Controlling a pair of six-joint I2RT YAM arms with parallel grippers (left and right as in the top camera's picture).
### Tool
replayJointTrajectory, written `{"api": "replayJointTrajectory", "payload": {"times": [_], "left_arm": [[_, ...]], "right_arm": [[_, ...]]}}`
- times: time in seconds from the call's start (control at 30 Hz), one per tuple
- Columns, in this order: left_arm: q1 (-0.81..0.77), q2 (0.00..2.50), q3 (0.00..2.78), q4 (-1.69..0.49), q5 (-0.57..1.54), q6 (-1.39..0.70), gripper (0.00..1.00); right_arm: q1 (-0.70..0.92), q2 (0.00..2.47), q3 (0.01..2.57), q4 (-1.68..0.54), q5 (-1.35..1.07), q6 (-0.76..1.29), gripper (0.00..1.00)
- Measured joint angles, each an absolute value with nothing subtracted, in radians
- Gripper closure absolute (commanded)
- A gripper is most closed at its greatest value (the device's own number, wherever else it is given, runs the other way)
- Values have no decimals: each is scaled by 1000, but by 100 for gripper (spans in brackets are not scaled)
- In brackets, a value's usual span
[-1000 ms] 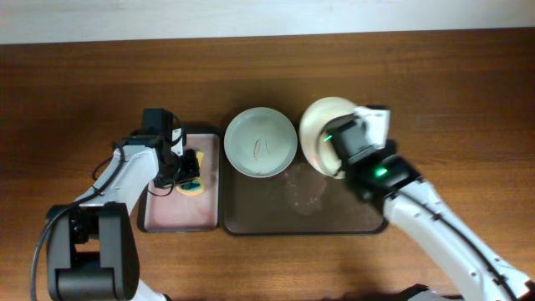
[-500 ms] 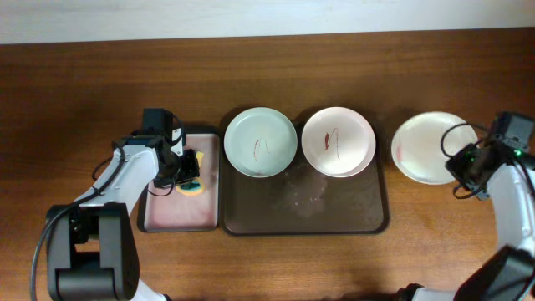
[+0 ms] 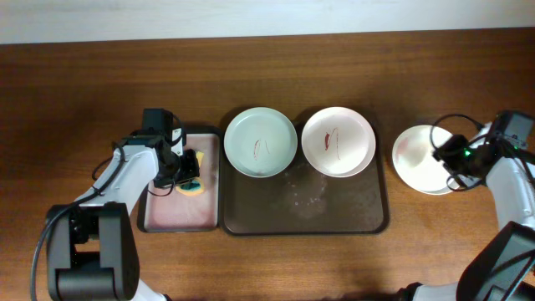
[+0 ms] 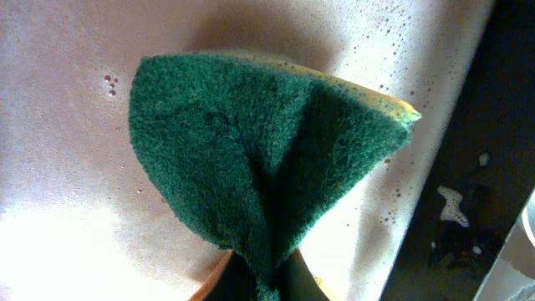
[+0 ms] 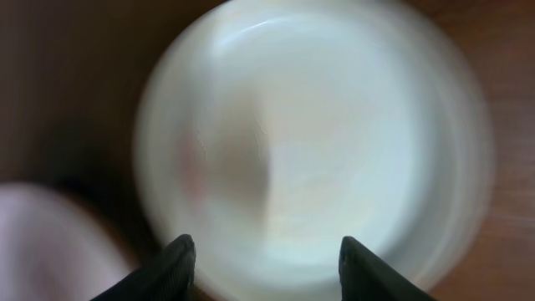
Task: Clean dirty plates on tray and stack at the side
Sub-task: 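Set the plate on the table right, then grip the pale-green plate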
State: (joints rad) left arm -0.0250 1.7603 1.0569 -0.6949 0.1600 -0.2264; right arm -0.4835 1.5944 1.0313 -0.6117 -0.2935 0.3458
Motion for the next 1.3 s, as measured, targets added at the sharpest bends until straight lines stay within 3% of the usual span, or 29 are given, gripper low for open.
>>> {"api": "replayJointTrajectory", "payload": {"times": [0.13,0.3,0.47,0.63,0.73,0.83,1.0,1.3], "left_arm": [[-25,1760,1057,-695,160,-226,100],[-25,1760,1057,-695,160,-226,100],[-25,1760,1057,-695,160,-226,100],[-25,1760,1057,-695,160,-226,100],[-25,1760,1057,-695,160,-226,100],[-25,1760,1057,-695,160,-226,100],[-25,1760,1057,-695,160,-226,100],[-25,1760,1057,-695,160,-226,100]], "right_arm": [[-289,1595,1060,-658,-436,226,42],[-35,1596,1148,-706,-440,175,42],[210,1616,1163,-616,-336,271,44],[359,1710,1163,-553,-281,447,52],[397,1778,1163,-532,-255,533,53],[425,1852,1163,-467,-240,600,61],[450,1906,1163,-440,-224,643,85],[453,1915,1171,-730,-340,660,86]]}}
